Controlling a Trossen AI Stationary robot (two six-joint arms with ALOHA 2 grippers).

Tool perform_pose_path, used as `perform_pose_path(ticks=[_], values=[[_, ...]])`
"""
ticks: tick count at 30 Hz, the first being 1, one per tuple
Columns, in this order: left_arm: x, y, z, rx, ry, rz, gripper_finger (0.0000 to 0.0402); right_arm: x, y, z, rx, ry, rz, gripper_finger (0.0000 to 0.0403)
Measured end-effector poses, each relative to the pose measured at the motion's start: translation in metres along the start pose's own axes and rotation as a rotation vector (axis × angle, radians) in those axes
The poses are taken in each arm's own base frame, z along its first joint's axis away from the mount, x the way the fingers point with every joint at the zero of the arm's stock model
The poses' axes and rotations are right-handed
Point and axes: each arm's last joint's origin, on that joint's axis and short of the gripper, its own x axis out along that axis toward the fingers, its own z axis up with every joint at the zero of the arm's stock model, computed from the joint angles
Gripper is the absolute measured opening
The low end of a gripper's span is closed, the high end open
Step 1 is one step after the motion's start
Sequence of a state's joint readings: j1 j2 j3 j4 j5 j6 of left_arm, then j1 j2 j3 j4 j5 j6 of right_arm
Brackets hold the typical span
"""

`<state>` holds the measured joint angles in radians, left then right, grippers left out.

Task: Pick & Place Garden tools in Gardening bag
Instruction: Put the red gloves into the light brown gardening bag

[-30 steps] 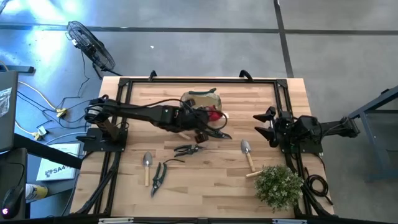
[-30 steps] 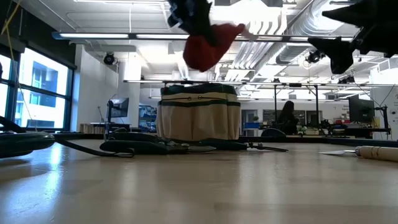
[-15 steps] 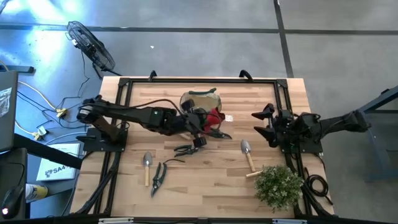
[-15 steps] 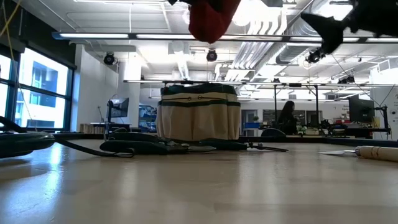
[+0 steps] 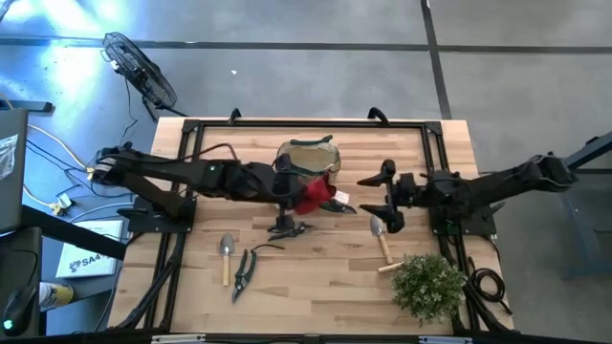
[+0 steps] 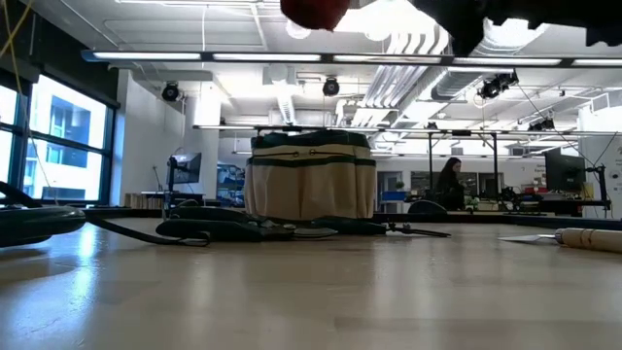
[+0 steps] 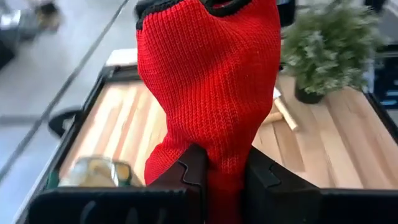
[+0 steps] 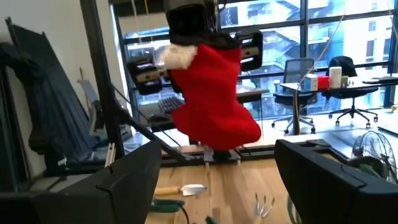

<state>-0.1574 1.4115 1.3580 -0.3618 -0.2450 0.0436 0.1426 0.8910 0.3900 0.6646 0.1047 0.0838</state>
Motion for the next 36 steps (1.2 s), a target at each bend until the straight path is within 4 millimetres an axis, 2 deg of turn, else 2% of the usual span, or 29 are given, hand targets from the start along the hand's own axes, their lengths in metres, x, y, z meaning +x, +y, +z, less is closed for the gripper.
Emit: perform_pose_path(ticks=[2,8,10,16,20,29,36], values=[[-0.005,0.0,-0.016,0.033,-0.003,-0.034,0.0043,0.009,0.004,0.0,-0.028,-0.005,0.01,0.0305],[-0.013,0.006,-0.039,-0.03,-0.233,-0.091,0.0043,0.028,0.012,0.0,-0.119,-0.012,-0.012,0.0305],[-0.013,0.005,-0.048,-0.042,-0.256,-0.092,0.0043,0.035,0.014,0.002,-0.116,-0.021,-0.038,0.0305],[-0.006,-0.001,-0.055,-0.058,-0.301,-0.144,0.0043,0.043,0.016,-0.012,-0.108,0.033,-0.054,0.0305],[0.003,-0.003,-0.06,-0.055,-0.276,-0.139,0.0043,0.047,0.016,-0.015,-0.107,0.015,-0.062,0.0305],[0.013,-0.004,-0.059,-0.042,-0.323,-0.133,0.0043,0.047,0.015,-0.013,-0.103,-0.003,-0.119,0.0305],[0.029,0.009,-0.067,-0.069,-0.281,-0.099,0.0043,0.05,0.017,-0.008,-0.12,-0.019,-0.098,0.0305]])
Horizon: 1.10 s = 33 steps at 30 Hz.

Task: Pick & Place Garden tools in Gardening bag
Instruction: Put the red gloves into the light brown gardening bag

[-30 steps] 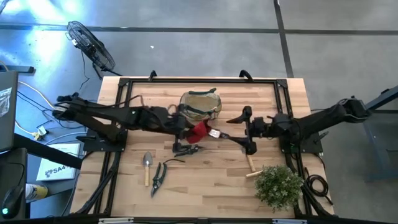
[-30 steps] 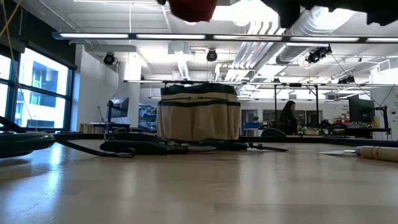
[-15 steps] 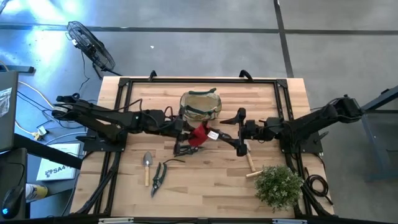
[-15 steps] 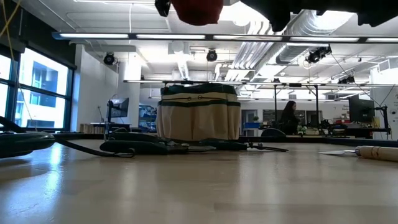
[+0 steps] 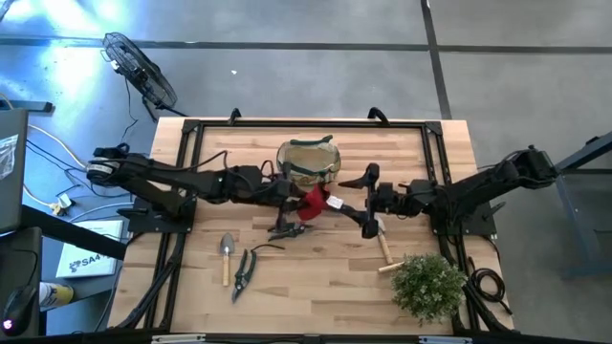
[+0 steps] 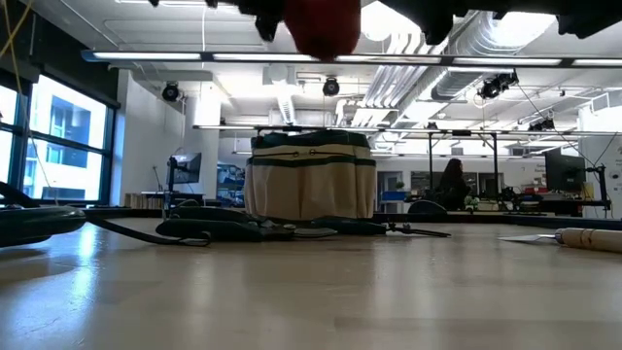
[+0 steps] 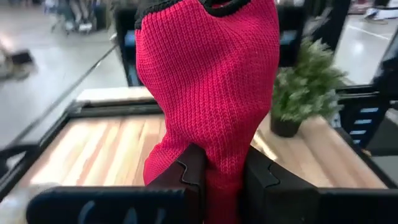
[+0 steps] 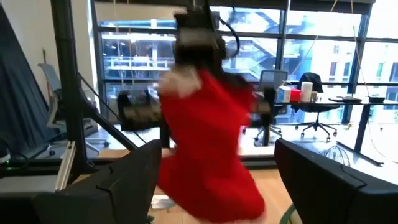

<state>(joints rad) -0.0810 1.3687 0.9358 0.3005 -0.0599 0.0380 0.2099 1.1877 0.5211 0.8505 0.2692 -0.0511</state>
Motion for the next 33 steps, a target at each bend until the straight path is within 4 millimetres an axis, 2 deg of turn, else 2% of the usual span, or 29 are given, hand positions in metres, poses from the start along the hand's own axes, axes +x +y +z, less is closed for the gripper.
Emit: perform_pose_path(ticks=[6,18,33], values=[[0.011,0.007,-0.003,-0.01,-0.044,-0.027,0.0043,0.005,0.001,0.002,-0.008,0.011,0.006,0.0305],[0.018,0.007,-0.009,-0.023,-0.043,-0.068,0.0043,0.027,-0.003,-0.02,-0.066,0.103,-0.022,0.0305],[0.018,0.007,-0.011,-0.025,-0.02,-0.071,0.0043,0.036,0.0,-0.011,-0.093,0.071,0.012,0.0305]])
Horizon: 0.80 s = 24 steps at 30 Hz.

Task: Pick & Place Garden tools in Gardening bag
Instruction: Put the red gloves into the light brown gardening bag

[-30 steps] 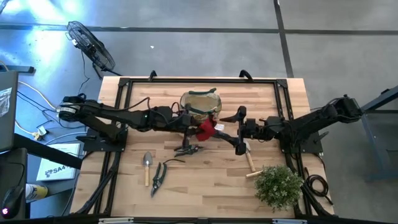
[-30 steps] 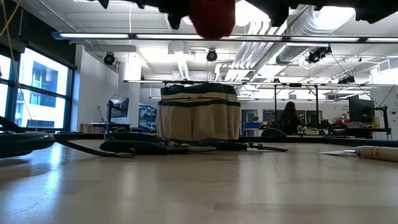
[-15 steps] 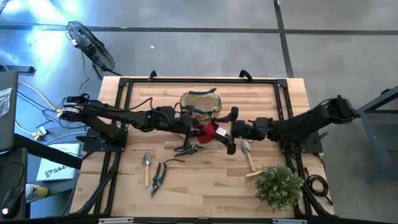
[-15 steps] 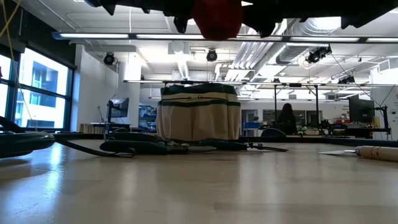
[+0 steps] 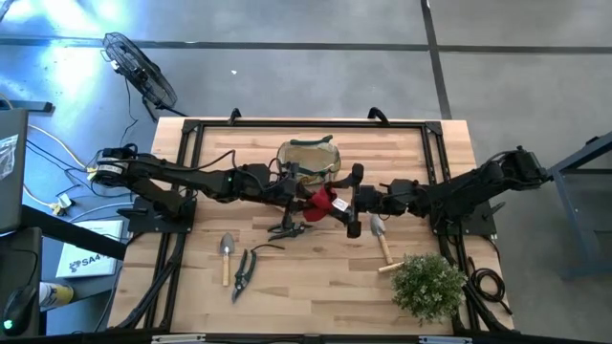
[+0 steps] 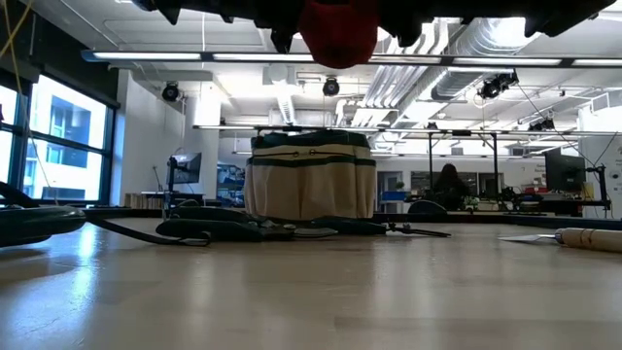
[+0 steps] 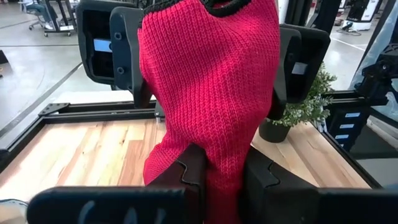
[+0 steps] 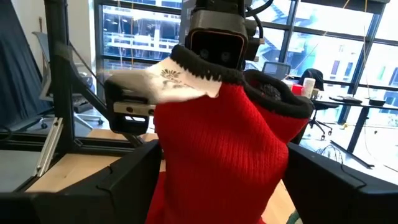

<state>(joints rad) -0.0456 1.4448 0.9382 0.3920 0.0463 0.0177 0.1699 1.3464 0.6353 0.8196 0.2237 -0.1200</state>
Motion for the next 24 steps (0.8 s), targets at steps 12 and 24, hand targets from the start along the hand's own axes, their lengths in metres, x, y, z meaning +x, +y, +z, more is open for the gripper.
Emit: perform_pose_path(ticks=[12,24], values=[[0.0,0.0,-0.0006,-0.001,0.006,0.0,0.0043,0.0001,-0.0001,0.0,-0.001,-0.002,0.019,0.0273],[0.0,-0.0001,-0.0006,-0.023,0.006,0.001,0.0043,0.0007,-0.0029,-0.0002,0.006,-0.002,0.012,0.0165]])
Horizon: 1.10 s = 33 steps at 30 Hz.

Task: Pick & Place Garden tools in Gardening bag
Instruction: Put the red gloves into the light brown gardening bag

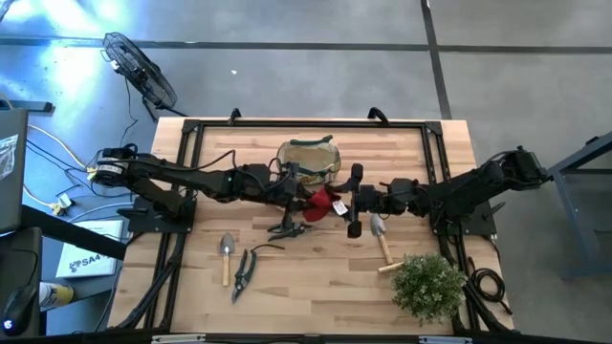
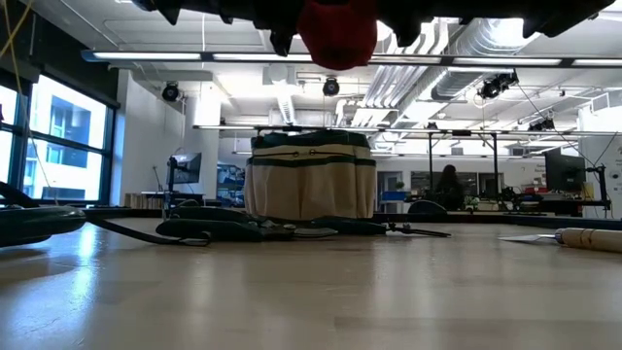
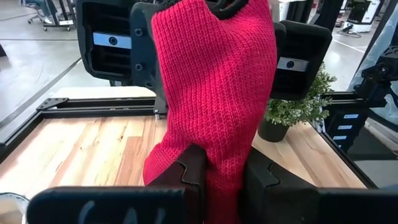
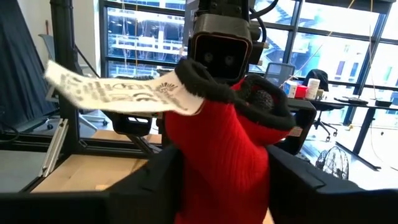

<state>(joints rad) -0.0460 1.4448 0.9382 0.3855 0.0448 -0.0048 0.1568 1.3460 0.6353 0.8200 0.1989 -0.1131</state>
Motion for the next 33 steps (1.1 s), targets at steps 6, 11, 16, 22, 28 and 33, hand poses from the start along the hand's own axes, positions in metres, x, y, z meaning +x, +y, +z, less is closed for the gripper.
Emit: perform_pose_path(ticks=[6,11,16,22,28,33], values=[[0.0,0.0002,0.0,-0.025,0.0,0.003,0.0069,0.0,-0.0001,-0.0001,-0.044,0.001,-0.006,0.0086],[0.0,0.0002,-0.0008,-0.029,0.008,0.004,0.0085,0.0,-0.0001,-0.0008,-0.07,0.009,-0.005,0.0042],[0.0,0.0003,-0.0017,-0.03,0.018,0.005,0.0088,0.0,0.0,-0.0018,-0.075,0.019,-0.004,0.0042],[0.0,0.0003,-0.0019,-0.031,0.019,0.005,0.0089,0.0,0.0001,-0.0021,-0.074,0.022,-0.003,0.0042],[0.0,0.0003,-0.0019,-0.031,0.019,0.005,0.009,0.0,0.0001,-0.0024,-0.073,0.025,-0.003,0.0045],[0.0001,0.0003,-0.0022,-0.053,0.022,0.005,0.009,-0.0002,0.0002,-0.0032,-0.075,0.035,-0.002,0.0043]])
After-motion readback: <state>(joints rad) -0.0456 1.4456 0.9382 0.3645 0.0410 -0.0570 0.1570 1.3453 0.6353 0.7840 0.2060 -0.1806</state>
